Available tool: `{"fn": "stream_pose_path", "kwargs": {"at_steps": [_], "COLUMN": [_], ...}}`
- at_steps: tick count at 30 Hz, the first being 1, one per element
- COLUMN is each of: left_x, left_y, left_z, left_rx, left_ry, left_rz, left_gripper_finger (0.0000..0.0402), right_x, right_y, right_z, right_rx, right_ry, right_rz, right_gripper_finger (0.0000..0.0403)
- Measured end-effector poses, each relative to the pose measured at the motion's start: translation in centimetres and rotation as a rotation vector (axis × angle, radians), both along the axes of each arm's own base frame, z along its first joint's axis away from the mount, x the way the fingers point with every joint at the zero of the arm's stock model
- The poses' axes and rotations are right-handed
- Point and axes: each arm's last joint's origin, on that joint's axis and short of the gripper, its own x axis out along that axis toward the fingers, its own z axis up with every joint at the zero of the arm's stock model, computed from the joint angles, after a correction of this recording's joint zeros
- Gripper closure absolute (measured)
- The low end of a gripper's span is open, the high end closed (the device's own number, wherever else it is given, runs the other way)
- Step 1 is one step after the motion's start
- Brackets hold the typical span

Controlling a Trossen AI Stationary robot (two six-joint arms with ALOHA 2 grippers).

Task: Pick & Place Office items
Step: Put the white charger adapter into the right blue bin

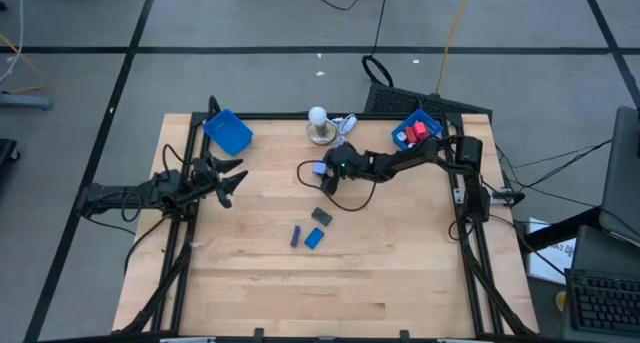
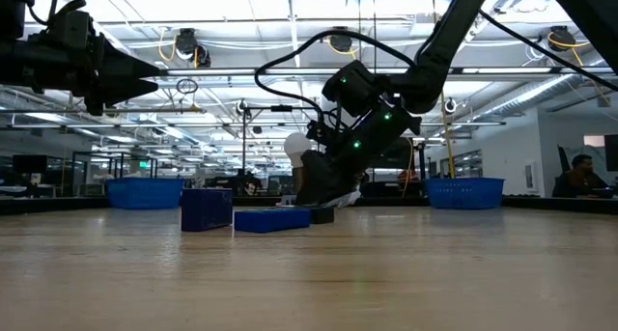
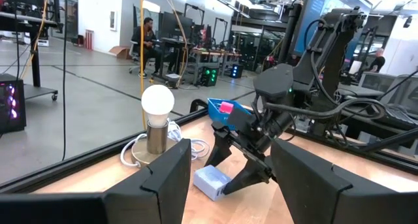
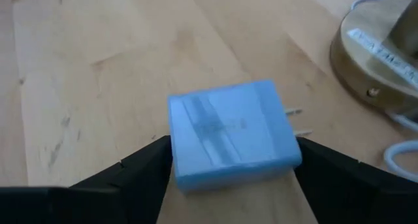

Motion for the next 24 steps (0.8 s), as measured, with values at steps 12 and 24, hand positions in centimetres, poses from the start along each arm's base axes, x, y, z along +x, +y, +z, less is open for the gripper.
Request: {"fn": "stream_pose_path", "kwargs": {"at_steps": [12, 24], "left_x": [0.0, 0.0], "left_y": [0.0, 0.0], "left_z": [0.0, 0.0], "left_rx": [0.0, 0.0], "left_ry": [0.0, 0.0], "left_rz": [0.0, 0.001], "left_gripper_finger": [0.0188, 0.0188], "right_x": [0.1, 0.0], "right_y": [0.8, 2.6], "right_z": [-0.1, 2.4], "right_rx": [-0.038, -0.069], "right_ry": [0.043, 0.033], "right_rz": [0.056, 0.123], "right_gripper_finger": [0.0148, 0.0149]}}
